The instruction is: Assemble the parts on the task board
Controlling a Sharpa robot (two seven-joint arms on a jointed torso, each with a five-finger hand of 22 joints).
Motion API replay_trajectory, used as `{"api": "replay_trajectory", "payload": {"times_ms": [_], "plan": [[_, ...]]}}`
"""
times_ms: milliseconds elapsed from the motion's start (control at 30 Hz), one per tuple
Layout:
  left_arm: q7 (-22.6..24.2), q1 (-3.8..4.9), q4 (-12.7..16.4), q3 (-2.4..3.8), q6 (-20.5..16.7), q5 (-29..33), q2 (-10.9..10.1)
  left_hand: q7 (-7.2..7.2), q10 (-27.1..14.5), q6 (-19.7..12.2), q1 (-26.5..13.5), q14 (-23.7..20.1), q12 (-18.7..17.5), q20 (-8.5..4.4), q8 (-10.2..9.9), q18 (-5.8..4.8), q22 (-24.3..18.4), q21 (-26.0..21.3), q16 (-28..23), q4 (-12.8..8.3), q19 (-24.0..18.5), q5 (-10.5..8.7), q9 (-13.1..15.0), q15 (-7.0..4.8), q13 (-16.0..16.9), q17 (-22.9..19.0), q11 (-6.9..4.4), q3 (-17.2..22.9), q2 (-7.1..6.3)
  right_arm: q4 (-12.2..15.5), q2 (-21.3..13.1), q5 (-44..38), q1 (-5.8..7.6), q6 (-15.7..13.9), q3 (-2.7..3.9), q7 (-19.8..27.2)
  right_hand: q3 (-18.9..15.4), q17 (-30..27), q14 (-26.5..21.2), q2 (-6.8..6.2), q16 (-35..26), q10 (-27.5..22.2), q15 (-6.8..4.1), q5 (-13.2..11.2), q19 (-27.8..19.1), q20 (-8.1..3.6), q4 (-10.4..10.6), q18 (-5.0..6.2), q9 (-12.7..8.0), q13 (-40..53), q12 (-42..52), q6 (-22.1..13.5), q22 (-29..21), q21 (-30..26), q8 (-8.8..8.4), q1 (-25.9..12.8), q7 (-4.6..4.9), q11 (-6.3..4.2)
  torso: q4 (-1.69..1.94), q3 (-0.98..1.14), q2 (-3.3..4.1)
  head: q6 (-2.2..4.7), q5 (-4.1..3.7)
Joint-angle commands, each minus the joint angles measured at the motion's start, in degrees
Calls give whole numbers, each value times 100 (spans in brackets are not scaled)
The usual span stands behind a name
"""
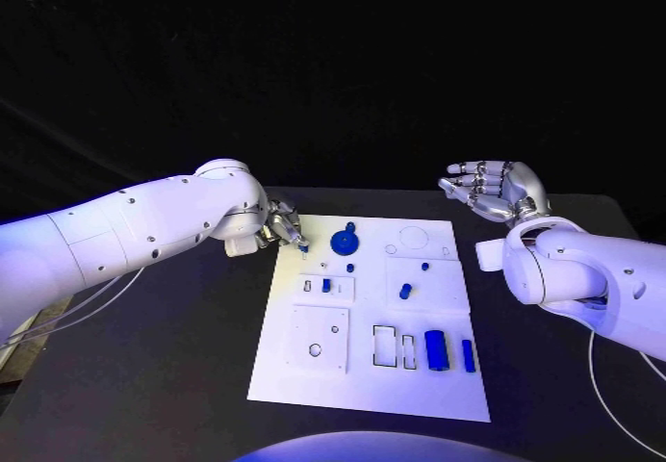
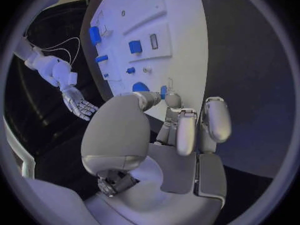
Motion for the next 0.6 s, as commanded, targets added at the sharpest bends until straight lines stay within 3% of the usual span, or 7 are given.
{"api": "replay_trajectory", "payload": {"times_ms": [33, 367, 533, 600], "plan": [[110, 0, 271, 3, -392, 762, -180, -37, 119, 92, -111, 327, 77, -4, 33, -34, 71, 60, 54, -889, 83, 33, 460, -52, 81, 793, -14, 972, -87, -4, 9, -19, -2, 149, -1, 15, 32, -10, 30, -15, -27, -30, 2, -26, 42, 13, 0, 80, -8, -7, -26, -22, -14, 18, -34, -30, 82, 34, -1, 2, -1, 4, 11], [199, -33, 1251, -17, -1049, 1107, -836, -100, 382, 231, -354, 408, 261, -50, 117, -81, 292, 183, 139, -1060, 249, 117, 490, -110, 324, 971, -77, 1289, -244, -3, -6, -23, -2, 189, -6, -6, 31, -18, 44, -16, -26, -39, 0, -26, 52, 12, -1, 80, -13, -7, -39, -26, -27, 19, -42, -40, 80, 35, 14, 4, -12, -19, 24], [239, -109, 1668, -69, -1451, 960, -1092, -157, 580, 348, -504, 471, 364, -97, 160, -118, 458, 271, 207, -1143, 381, 263, 492, -163, 483, 1121, -134, 1446, -359, -7, -10, -57, -2, 214, -8, -23, 31, -27, 53, -16, -28, -54, 0, -26, 59, 12, -3, 79, -18, -8, -56, -29, -43, 17, -51, -50, 75, 36, 17, 1, -20, -36, 59], [252, -155, 1806, -84, -1592, 844, -1177, -180, 646, 394, -567, 478, 389, -119, 175, -132, 521, 304, 213, -1176, 430, 404, 491, -185, 527, 1134, -156, 1496, -408, -10, -10, -72, -3, 223, -9, -28, 31, -30, 55, -15, -29, -59, 0, -26, 61, 12, -4, 79, -19, -8, -61, -30, -48, 16, -53, -52, 74, 36, 13, 0, -22, -37, 68]]}}
